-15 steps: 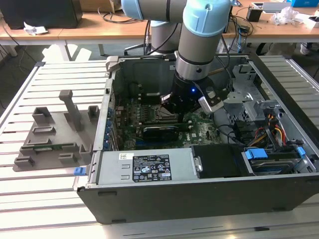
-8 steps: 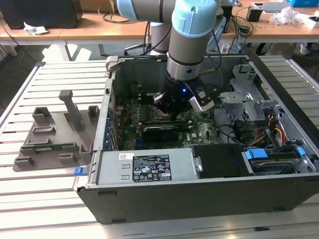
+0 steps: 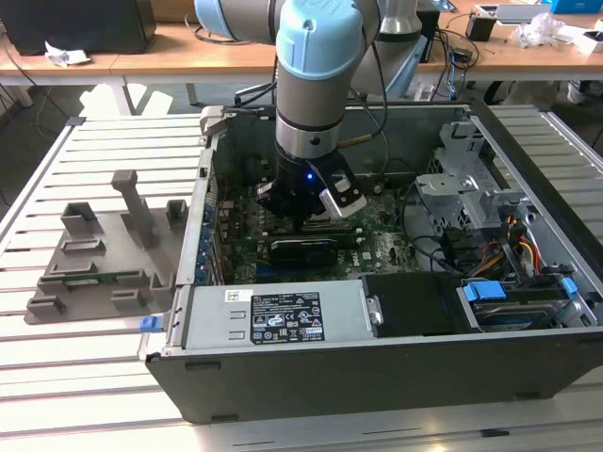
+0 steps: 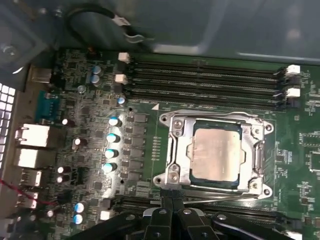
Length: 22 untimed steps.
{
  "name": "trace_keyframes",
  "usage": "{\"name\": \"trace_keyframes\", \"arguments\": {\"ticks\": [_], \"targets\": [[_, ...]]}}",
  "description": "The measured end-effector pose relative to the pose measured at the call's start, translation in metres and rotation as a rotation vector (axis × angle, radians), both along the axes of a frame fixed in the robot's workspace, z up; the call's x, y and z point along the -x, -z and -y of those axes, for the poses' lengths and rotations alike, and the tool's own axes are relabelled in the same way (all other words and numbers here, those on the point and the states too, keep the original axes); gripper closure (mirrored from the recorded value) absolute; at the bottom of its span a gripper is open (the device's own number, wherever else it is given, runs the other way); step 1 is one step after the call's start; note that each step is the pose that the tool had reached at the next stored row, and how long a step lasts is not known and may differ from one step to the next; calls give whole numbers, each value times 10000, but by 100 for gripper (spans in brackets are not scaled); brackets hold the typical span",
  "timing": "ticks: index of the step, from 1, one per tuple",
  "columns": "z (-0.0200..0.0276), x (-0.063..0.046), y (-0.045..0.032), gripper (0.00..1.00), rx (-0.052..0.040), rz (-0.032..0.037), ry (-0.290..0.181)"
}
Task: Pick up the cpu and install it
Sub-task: 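Install the second cpu locking lever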
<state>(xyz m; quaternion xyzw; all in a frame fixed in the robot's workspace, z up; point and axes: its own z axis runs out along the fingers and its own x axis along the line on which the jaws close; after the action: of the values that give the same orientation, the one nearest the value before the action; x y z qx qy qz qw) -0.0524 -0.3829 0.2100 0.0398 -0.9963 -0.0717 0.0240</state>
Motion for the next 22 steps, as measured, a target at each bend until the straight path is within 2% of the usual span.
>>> {"name": "trace_keyframes", "arguments": {"ticks": [5, 7, 9, 11, 15, 17, 18, 20, 22], "targets": [[29, 82, -1, 89, -180, -1, -32], [18, 92, 2, 89, -191, 0, -97], [-48, 92, 6, 89, -185, -2, -258], [-79, 93, 24, 89, -182, -4, -407], [-83, 91, 100, 89, -193, -8, -503], [-81, 92, 106, 89, -182, -12, -531], [-81, 92, 98, 89, -180, -11, -544], [-81, 92, -7, 89, -183, -5, -547], [-81, 80, -20, 89, -186, -8, -548]]}}
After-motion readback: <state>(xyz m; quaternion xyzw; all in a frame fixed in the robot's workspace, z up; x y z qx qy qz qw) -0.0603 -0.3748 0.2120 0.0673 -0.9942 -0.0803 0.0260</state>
